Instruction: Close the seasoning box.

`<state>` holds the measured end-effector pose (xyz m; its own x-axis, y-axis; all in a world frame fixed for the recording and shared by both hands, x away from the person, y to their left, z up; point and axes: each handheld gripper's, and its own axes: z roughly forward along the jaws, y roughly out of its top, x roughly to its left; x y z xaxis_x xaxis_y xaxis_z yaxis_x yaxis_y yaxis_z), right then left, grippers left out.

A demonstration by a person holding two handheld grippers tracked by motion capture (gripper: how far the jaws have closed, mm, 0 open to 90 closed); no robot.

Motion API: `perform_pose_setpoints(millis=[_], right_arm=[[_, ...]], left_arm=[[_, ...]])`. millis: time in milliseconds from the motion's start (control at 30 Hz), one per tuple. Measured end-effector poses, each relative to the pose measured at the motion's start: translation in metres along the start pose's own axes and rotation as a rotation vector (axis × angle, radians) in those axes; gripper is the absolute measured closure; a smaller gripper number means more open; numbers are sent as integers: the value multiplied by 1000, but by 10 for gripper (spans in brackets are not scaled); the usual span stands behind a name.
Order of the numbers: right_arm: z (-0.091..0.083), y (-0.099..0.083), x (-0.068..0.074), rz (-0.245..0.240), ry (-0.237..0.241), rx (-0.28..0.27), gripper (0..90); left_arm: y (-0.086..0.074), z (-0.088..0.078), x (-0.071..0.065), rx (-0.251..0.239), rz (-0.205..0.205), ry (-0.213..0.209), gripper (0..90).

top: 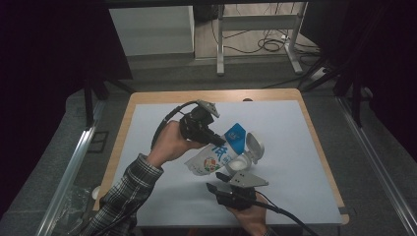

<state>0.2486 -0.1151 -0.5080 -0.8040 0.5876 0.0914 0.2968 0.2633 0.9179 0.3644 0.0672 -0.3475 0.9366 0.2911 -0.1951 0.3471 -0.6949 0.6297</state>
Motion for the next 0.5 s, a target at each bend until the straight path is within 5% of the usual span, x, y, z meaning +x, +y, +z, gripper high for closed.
perform_pose_setpoints(millis=[500], right_arm=[[-21, 10, -12, 31, 11, -15, 502]], left_arm=[[-5, 1, 2, -11, 9, 1, 900]])
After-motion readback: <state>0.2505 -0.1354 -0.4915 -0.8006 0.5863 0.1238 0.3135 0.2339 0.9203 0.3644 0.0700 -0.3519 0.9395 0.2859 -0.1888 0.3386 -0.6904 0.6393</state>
